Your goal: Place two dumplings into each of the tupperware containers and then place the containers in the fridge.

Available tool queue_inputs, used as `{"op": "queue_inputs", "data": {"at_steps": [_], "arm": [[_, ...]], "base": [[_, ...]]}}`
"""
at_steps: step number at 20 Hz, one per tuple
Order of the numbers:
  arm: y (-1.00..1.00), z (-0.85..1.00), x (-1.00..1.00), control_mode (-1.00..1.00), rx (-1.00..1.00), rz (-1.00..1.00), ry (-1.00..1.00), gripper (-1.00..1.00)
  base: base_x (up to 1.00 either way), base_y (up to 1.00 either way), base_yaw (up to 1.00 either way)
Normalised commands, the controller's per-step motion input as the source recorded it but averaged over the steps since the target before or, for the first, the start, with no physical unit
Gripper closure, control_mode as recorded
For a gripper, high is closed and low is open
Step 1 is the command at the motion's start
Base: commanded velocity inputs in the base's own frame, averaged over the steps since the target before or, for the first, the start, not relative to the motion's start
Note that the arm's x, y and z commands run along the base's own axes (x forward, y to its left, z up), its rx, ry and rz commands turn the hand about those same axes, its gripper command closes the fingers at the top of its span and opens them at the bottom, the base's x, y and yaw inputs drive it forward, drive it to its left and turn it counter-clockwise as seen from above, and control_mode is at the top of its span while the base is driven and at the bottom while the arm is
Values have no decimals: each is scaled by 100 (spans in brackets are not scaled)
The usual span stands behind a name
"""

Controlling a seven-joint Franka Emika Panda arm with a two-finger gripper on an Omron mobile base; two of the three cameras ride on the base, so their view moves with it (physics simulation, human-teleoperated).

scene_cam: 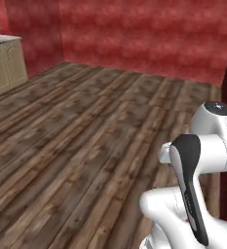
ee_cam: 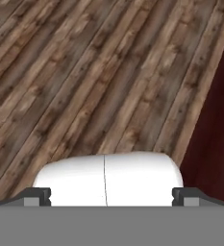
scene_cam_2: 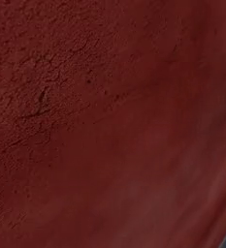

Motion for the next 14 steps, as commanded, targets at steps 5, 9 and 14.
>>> {"op": "queue_inputs", "data": {"at_steps": [5, 9, 14], "arm": [[0, 0, 0, 100, 0, 0, 0, -100], [0, 0, 0, 100, 0, 0, 0, -100], [0, 0, 0, 100, 0, 0, 0, -100]], "base": [[100, -21, 53], [100, -17, 53], [100, -14, 53]]}}
